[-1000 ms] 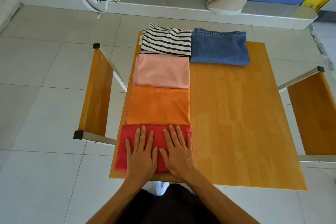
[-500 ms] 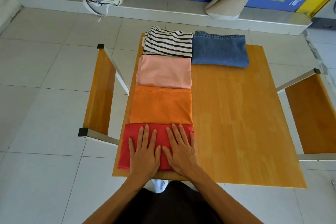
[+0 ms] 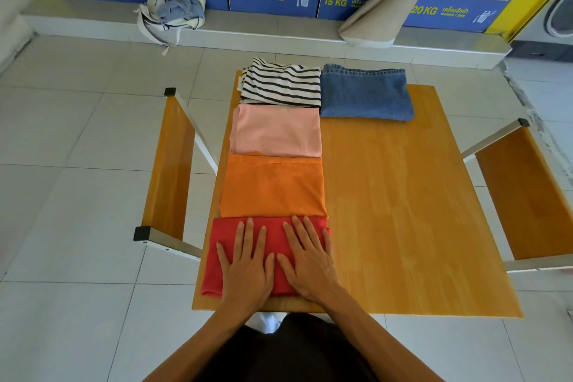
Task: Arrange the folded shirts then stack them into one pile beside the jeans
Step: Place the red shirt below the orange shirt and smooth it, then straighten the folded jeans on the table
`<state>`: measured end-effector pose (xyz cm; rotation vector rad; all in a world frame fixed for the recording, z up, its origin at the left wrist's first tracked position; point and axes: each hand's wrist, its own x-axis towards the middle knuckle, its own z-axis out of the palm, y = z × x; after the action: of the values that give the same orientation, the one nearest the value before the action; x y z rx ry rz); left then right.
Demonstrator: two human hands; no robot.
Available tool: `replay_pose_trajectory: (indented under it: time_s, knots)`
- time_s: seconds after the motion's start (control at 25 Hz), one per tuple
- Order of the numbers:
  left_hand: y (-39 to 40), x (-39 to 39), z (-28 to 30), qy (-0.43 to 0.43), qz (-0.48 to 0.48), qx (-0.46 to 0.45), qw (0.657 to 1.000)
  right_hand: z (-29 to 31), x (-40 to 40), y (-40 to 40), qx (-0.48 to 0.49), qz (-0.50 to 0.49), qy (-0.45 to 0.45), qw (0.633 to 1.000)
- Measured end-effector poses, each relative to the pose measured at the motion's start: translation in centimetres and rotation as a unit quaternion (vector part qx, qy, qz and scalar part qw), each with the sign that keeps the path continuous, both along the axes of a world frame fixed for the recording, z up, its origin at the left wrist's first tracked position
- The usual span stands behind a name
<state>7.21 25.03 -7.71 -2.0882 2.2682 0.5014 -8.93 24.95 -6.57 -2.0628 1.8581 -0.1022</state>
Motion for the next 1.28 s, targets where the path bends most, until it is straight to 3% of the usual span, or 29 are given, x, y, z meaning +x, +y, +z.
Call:
replay_pose_trajectory:
  time_s: [0.68, 1.0, 1.28]
  knots:
    - [-1.5, -2.6, 2.9, 0.038, 0.069, 0.048, 0.996, 2.2, -1.8, -1.4, 0.077, 0.019, -0.079, 0.994]
    - [-7.2, -7.5, 5.7, 0.156, 0.089, 0.013, 0.984, 5.3, -7.2, -6.3, 0.136, -0.073, -0.275, 0.949]
    - [-17.4, -13.1, 7.7, 0.206, 0.057, -0.003, 0.977, 6.0, -17.2, -14.5, 0.088, -0.221, -0.303, 0.923]
